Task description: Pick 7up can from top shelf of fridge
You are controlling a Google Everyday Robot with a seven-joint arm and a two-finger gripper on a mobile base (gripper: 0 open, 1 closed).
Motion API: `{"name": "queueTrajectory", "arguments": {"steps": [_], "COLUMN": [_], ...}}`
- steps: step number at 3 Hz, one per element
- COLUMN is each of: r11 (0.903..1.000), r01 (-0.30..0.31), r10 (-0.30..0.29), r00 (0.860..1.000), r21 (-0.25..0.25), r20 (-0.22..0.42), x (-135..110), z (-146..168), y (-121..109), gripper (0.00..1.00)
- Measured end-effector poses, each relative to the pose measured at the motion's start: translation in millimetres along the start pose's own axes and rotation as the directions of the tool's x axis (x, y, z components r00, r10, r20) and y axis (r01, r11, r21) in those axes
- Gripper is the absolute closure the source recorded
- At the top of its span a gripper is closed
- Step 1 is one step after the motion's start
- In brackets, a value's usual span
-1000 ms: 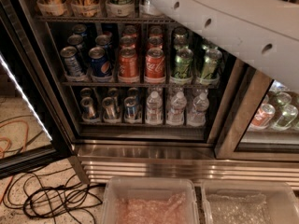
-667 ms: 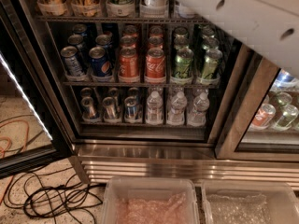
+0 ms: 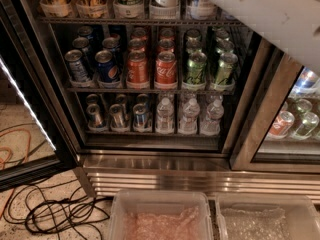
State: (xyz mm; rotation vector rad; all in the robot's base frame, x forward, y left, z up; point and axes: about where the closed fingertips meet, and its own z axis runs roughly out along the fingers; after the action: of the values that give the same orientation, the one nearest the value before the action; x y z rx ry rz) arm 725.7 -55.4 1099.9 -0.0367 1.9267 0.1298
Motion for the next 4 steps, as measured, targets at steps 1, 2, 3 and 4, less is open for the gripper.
{"name": "queueTrajectory", "arguments": {"steps": [1,2,3,4], "r11": [0.9989,0.9981,0.9924,0.9908], "r01": [0.02,0.036,0.014,0.002], "r10": [-0.023,-0.041,-0.041,-0.036], "r00": [0.997,0.994,0.976,0.966], "r21": [-0.043,-0.051,-0.122,-0.135], "r20": [-0.07,-0.1,-0.216,-0.254], "x": [17.1,22.7,67.8,71.8], "z": [-22.2,-41.8,-73.9,-81.8], "y": [10.3,13.8,42.3,44.6], "gripper": [1.0,1.0,1.0,1.0]}}
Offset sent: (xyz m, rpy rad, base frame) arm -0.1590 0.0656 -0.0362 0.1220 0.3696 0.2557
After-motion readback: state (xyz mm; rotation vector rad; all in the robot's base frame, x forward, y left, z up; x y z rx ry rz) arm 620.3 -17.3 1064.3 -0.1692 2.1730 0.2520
